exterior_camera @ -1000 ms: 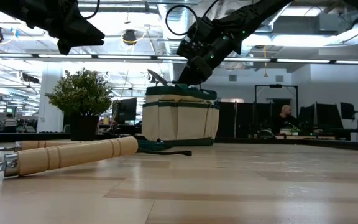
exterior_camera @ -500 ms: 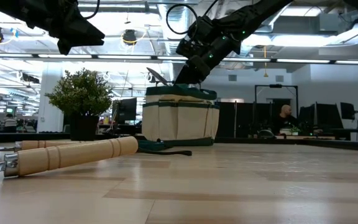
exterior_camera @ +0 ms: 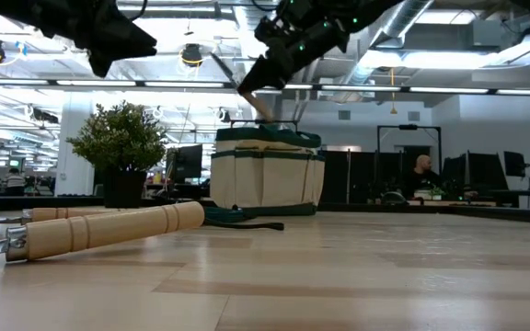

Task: Pick & Place Garden tools in Gardening bag
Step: Put the brown trowel into the light brown gardening bag

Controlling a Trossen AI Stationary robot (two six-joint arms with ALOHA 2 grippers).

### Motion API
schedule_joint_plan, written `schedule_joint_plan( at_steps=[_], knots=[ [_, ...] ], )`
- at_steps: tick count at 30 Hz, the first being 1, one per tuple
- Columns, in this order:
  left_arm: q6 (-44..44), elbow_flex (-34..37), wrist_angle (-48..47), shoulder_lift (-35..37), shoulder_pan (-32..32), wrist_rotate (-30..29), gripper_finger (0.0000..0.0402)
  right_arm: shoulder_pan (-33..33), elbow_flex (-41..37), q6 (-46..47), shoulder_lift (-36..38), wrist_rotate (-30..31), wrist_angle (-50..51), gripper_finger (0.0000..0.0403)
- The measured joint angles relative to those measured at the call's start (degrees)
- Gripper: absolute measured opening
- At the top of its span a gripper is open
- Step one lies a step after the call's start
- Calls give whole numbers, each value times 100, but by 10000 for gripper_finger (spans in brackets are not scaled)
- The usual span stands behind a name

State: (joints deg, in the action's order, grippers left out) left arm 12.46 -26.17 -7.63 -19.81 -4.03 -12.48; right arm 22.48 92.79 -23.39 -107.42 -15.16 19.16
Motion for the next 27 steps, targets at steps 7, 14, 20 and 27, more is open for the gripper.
schedule_joint_plan(
  at_steps=[7, 14, 20, 27],
  knots=[
    [1, 0, 278, 0, -1, 164, 55, -31, 105, -228, 0, -7, 677, 52],
    [1, 0, 310, 0, -2, 235, 19, -164, -275, -1260, -10, 1027, 1976, 52],
    [1, 0, 368, 0, -1, 229, 6, -128, -513, -1271, -47, 1184, 1831, 52],
    [1, 0, 390, 0, -1, 229, 12, -153, -507, -1363, -41, 1563, 1830, 61]
  ],
)
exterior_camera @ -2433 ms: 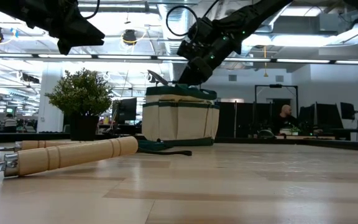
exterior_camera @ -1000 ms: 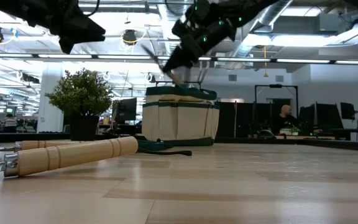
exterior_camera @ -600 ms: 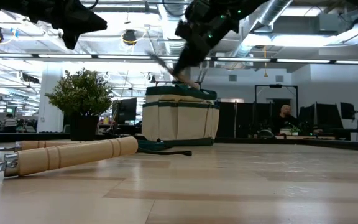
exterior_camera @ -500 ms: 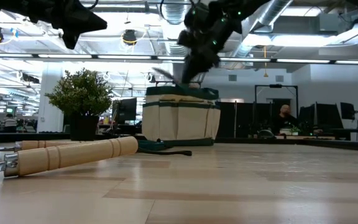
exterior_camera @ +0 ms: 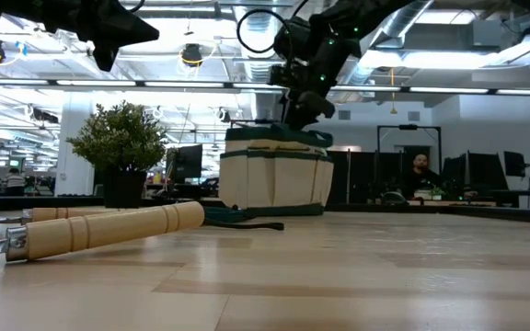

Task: Pick & Place Garden tools in Gardening bag
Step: Put the brown trowel into the light brown gardening bag, then put the green shear scissors into the light brown gardening bag

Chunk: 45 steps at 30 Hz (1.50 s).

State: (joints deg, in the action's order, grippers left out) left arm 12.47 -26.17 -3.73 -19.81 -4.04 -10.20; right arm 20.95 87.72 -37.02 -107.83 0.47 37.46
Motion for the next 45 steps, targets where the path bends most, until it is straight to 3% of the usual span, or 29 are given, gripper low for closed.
schedule_joint_plan(
  at_steps=[7, 16, 26, 32, 37, 41, 45],
  knots=[
    [0, 0, 20, 0, -1, 0, 12, -79, 0, -758, 0, 1137, 115, 115],
    [0, 0, 20, 0, 0, -2, 9, -194, 0, -797, 0, 1187, 142, 126],
    [41, 0, 22, -7, 1, -2, 9, -411, 746, -515, 26, 1198, 965, 229],
    [109, 0, 124, -7, 0, -2, 10, -515, 1969, 266, 31, 1134, 2004, 243],
    [148, 0, 189, 10, 1, 0, 5, -457, 2745, 1690, 110, 1128, 3320, 233],
    [148, 0, 208, 36, 1, 0, 7, -356, 2584, 2541, 538, 993, 3998, 227],
    [149, 0, 217, 37, 0, -2, 7, -356, 1885, 3105, 1301, 990, 4144, 224]
  ],
)
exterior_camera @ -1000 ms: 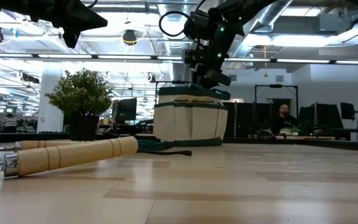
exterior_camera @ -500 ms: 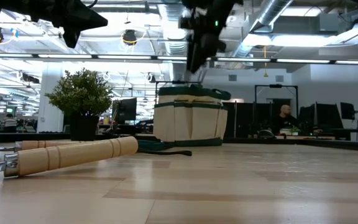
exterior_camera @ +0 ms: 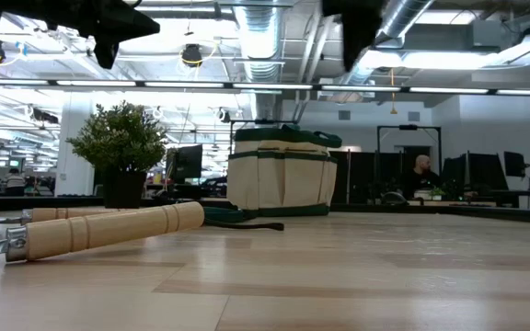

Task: Pick & Place Garden tools in Gardening bag
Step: Put the green shear scissors into the light brown gardening bag

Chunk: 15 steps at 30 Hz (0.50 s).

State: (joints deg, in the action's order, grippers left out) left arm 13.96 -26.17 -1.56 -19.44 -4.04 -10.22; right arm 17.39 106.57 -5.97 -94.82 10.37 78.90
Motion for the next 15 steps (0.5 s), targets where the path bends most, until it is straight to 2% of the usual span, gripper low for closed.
schedule_joint_plan(
  at_steps=[4, 9, 15],
  knots=[
    [38, 0, 62, 0, -2, 4, 5, -153, -1088, 627, 1081, 2, -547, 224],
    [153, 0, 76, 0, -2, 60, 11, -365, -2676, 1540, 2332, 6, -1828, 224],
    [155, 0, 76, 0, -2, 195, 7, -399, -3940, 2499, 3111, 9, -2174, 223]
  ],
)
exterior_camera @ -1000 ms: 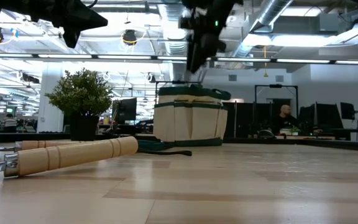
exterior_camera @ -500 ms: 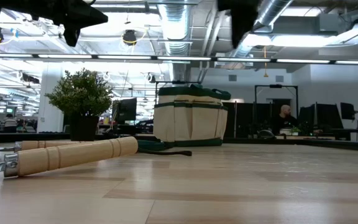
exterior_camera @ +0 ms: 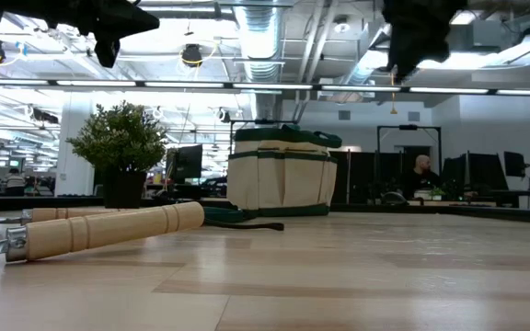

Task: Pick & Place Garden tools in Gardening bag
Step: Put the green shear scissors into the light brown gardening bag

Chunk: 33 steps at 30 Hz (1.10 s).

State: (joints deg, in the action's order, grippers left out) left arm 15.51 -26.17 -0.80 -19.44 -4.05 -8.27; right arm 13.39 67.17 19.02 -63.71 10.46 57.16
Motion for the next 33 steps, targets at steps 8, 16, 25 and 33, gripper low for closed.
schedule_joint_plan(
  at_steps=[8, 16, 25, 33],
  knots=[
    [-13, 0, -28, 0, 2, 15, 9, -148, -1111, 822, 280, -5, 159, 223],
    [-24, 0, -42, 0, 0, 12, 7, -249, -1302, 1115, 260, -9, 238, 223],
    [-26, 0, -42, 0, 2, 126, 5, -84, -1302, 1572, 259, -154, 544, 233],
    [-26, 0, -44, 0, 0, 159, 7, 42, -1302, 2066, 259, -166, 944, 255]
  ],
)
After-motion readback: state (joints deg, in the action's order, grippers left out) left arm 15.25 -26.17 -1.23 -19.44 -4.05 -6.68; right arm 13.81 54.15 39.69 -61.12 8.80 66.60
